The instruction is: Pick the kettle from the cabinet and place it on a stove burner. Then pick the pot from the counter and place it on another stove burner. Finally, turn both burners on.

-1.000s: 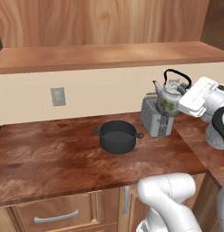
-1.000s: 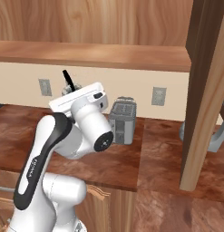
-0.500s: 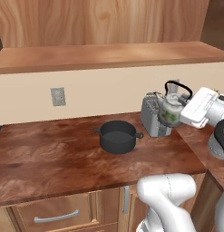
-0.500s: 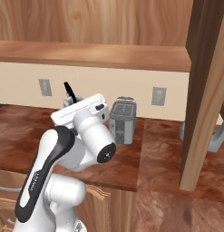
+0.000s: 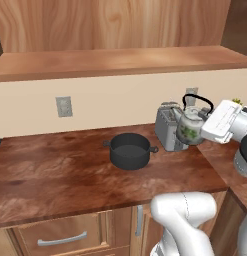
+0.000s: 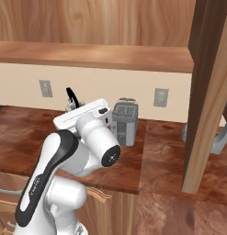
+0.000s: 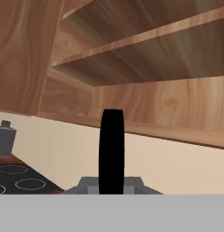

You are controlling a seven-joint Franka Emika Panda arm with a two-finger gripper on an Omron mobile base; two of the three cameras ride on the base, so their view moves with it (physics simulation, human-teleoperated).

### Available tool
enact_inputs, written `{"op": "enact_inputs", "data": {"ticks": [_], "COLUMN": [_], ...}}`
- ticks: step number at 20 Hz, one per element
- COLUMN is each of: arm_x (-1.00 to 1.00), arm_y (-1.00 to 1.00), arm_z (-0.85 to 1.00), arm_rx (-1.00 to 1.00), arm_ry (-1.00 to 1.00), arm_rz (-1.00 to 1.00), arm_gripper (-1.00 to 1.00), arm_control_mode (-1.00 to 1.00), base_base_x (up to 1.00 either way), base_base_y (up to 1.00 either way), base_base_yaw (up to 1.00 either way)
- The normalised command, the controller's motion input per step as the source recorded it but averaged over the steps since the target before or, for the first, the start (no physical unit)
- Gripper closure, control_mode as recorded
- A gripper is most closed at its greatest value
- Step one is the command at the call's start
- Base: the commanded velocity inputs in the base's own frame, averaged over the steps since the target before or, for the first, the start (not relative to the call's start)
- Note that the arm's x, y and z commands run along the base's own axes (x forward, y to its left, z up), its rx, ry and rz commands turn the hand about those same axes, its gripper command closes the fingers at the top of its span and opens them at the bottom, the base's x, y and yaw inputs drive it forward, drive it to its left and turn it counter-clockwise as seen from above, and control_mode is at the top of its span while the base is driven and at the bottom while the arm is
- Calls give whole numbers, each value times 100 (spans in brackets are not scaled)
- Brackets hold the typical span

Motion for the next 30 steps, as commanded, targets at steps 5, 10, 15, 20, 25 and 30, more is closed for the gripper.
{"op": "enact_inputs", "data": {"ticks": [5,10,15,20,25,30], "arm_x": [0,0,0,0,0,0], "arm_y": [0,0,0,0,0,0], "arm_z": [0,0,0,0,0,0], "arm_rx": [0,0,0,0,0,0], "arm_ry": [0,0,0,0,0,0], "arm_rz": [0,0,0,0,0,0], "arm_gripper": [100,100,100,100,100,100], "arm_control_mode": [-100,100,100,100,100,100], "base_base_x": [0,-34,-45,-44,-45,-50], "base_base_y": [0,24,40,44,49,50], "base_base_yaw": [0,0,0,1,1,0]}}
